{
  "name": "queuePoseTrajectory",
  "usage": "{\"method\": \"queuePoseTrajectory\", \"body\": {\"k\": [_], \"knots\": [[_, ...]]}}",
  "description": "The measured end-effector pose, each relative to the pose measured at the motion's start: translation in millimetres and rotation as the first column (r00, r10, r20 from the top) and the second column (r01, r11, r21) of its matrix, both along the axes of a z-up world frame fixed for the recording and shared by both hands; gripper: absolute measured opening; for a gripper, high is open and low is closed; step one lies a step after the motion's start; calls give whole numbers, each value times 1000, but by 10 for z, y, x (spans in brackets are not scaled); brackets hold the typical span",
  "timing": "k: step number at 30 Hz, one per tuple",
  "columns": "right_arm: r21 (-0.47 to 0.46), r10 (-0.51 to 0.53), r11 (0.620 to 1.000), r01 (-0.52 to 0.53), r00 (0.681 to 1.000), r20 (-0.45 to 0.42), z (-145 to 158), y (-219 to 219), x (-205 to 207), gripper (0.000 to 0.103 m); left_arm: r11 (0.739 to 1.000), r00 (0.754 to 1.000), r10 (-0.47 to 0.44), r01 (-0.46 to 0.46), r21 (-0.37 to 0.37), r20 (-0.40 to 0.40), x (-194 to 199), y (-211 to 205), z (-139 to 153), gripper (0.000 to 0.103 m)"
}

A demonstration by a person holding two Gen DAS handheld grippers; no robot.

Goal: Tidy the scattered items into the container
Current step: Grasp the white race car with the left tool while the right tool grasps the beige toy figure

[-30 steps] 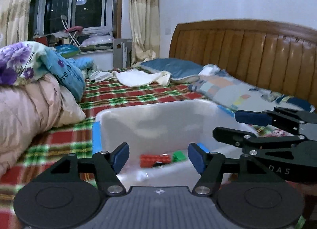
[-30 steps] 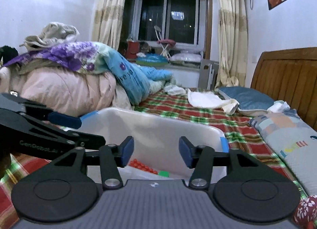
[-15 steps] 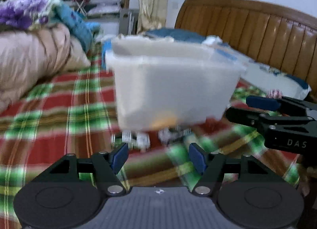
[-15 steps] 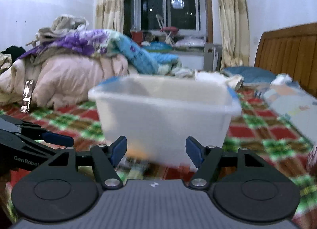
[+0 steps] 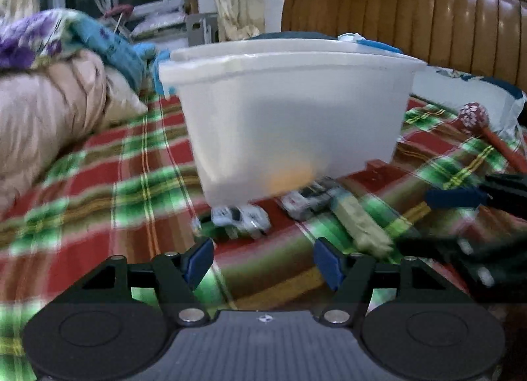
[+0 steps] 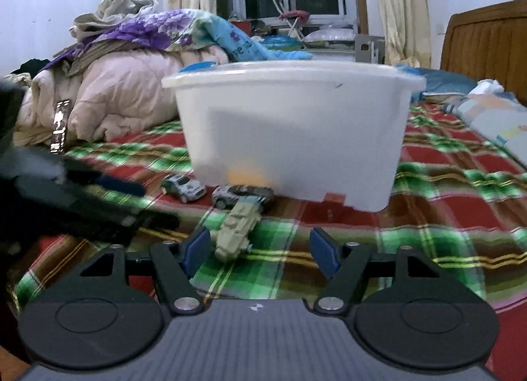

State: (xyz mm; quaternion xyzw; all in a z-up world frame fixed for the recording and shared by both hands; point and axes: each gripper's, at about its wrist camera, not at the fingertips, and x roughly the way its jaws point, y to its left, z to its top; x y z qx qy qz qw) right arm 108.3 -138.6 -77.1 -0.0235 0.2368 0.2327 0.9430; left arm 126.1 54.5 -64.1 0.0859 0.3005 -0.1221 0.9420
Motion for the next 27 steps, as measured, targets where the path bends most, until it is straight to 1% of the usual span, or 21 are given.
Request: {"method": "queuePoseTrajectory", "body": {"k": [2, 4, 6, 7, 9, 12, 14, 16, 19, 20, 22, 23, 24, 27], "knots": [[-21, 19, 1000, -19, 1000, -8, -49, 39, -18, 70, 999, 999, -32, 31, 20, 29, 119, 35, 15, 71], [-27, 33, 999, -33, 999, -11, -67, 71, -21, 70, 994, 994, -107, 105, 39, 37, 253, 82, 7, 71], [-27, 40, 999, -40, 999, -13, -78, 87, -16, 70, 982, 983, -180, 179, 59, 18, 380, 120, -39, 71], [-28, 39, 999, -39, 999, -16, -89, 92, -6, 70, 975, 977, -215, 215, 59, -8, 441, 138, -74, 71], [-23, 34, 999, -35, 999, -25, -108, 91, 27, 70, 967, 968, -248, 249, 42, -40, 493, 165, -121, 71], [-19, 28, 999, -29, 999, -28, -128, 98, 60, 70, 960, 958, -282, 281, -19, -46, 387, 173, -99, 73], [-39, 16, 999, -17, 1000, -19, -140, 129, 91, 70, 964, 963, -264, 263, -30, -45, 268, 128, -92, 74], [-70, 13, 997, -14, 1000, -10, -151, 195, 118, 70, 971, 971, -237, 237, -22, -39, 160, 77, -89, 74], [-94, 46, 995, -45, 999, 8, -137, 304, 115, 69, 975, 974, -224, 223, -16, -20, 118, 38, -68, 74], [-105, 56, 993, -54, 998, 13, -136, 344, 116, 68, 978, 978, -210, 210, -1, -18, 158, 28, -78, 74], [-142, 54, 989, -50, 998, 25, -148, 411, 133, 65, 983, 986, -168, 169, 71, -18, 256, -6, -132, 74], [-160, 41, 986, -36, 999, 28, -157, 434, 147, 59, 983, 986, -162, 164, 88, -26, 301, -12, -156, 74], [-170, 29, 985, -25, 999, 27, -164, 443, 169, 56, 982, 985, -170, 172, 77, -36, 353, -5, -173, 74], [-165, 16, 986, -13, 1000, 18, -171, 442, 237, 56, 983, 982, -183, 184, 19, -50, 453, 50, -167, 74]]}}
